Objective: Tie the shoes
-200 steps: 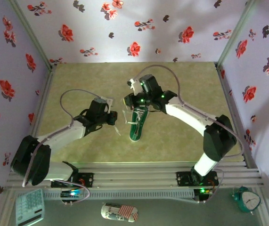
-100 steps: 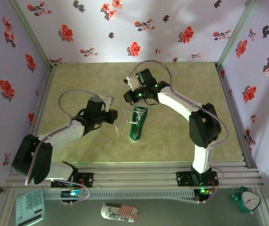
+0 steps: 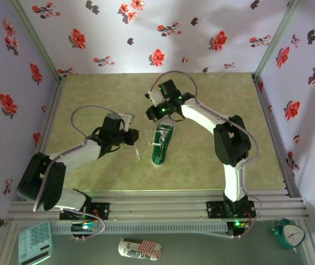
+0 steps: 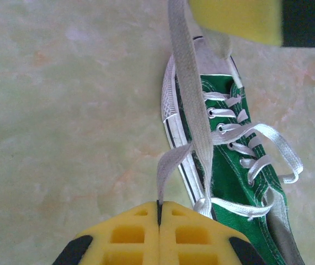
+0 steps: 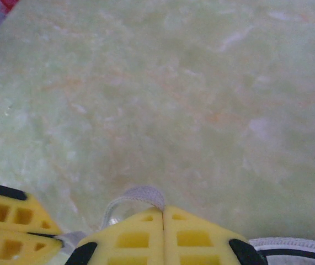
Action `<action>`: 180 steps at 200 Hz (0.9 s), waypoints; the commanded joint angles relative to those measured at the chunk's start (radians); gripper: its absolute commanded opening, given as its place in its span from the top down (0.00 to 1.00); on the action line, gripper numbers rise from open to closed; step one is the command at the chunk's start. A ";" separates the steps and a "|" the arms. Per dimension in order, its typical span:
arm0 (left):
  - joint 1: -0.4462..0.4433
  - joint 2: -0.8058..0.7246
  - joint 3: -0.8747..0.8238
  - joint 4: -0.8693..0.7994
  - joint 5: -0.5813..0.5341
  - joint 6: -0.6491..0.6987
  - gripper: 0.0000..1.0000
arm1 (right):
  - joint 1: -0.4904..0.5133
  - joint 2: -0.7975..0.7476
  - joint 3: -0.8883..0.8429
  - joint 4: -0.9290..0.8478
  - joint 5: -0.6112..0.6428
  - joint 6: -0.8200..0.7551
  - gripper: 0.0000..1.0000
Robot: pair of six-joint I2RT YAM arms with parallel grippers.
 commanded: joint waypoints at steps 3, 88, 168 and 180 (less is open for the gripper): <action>0.015 0.009 0.009 0.029 0.017 -0.014 1.00 | -0.004 0.032 0.021 -0.011 0.069 -0.032 0.97; 0.016 0.014 0.007 0.048 0.040 -0.019 1.00 | -0.006 0.079 -0.006 0.057 0.144 0.006 1.00; 0.022 0.005 -0.001 0.074 0.052 -0.028 1.00 | -0.006 0.059 -0.061 0.007 0.130 0.067 1.00; 0.023 0.009 -0.003 0.079 0.056 -0.031 1.00 | -0.006 0.051 -0.068 -0.005 0.131 0.078 1.00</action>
